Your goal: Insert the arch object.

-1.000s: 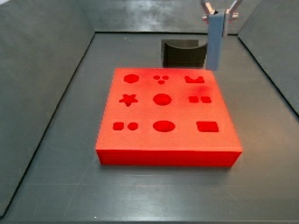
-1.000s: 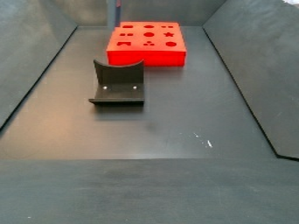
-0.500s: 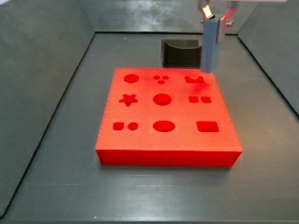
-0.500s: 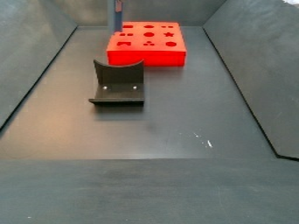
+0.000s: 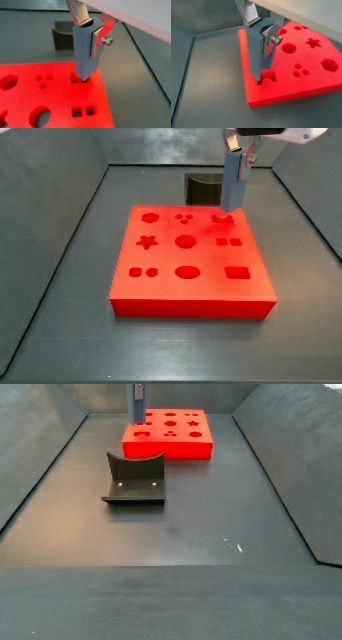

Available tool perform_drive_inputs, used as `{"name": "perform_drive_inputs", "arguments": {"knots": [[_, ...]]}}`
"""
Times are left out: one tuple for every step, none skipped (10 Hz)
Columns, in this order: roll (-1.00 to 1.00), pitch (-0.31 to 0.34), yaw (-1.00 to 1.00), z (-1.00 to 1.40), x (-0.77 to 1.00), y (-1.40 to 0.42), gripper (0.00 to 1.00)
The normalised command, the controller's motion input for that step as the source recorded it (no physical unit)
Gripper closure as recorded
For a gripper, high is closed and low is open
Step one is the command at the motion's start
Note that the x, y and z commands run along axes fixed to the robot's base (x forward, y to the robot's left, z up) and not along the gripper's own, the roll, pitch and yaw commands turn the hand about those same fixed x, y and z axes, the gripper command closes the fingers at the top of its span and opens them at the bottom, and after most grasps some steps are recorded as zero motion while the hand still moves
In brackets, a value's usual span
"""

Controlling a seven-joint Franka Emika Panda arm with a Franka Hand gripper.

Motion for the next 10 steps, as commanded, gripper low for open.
{"name": "perform_drive_inputs", "arguments": {"knots": [[-0.03,0.204,-0.88,0.09,0.00,0.00,1.00],[-0.06,0.169,-0.89,0.13,0.00,0.00,1.00],[-0.07,0.159,-0.88,0.13,0.00,0.00,1.00],[-0.08,0.170,-0.87,0.11,0.00,0.00,1.00],[-0.10,0.171,-0.87,0.09,0.01,0.00,1.00],[-0.10,0.161,-0.86,0.05,0.05,0.00,1.00],[-0.13,0.131,-0.80,0.02,0.15,0.00,1.00],[-0.14,0.074,-0.67,0.00,0.39,0.00,1.00],[-0.12,0.096,-0.61,-0.01,0.42,0.00,1.00],[-0.08,0.150,-0.55,0.00,0.40,0.00,1.00]]}}
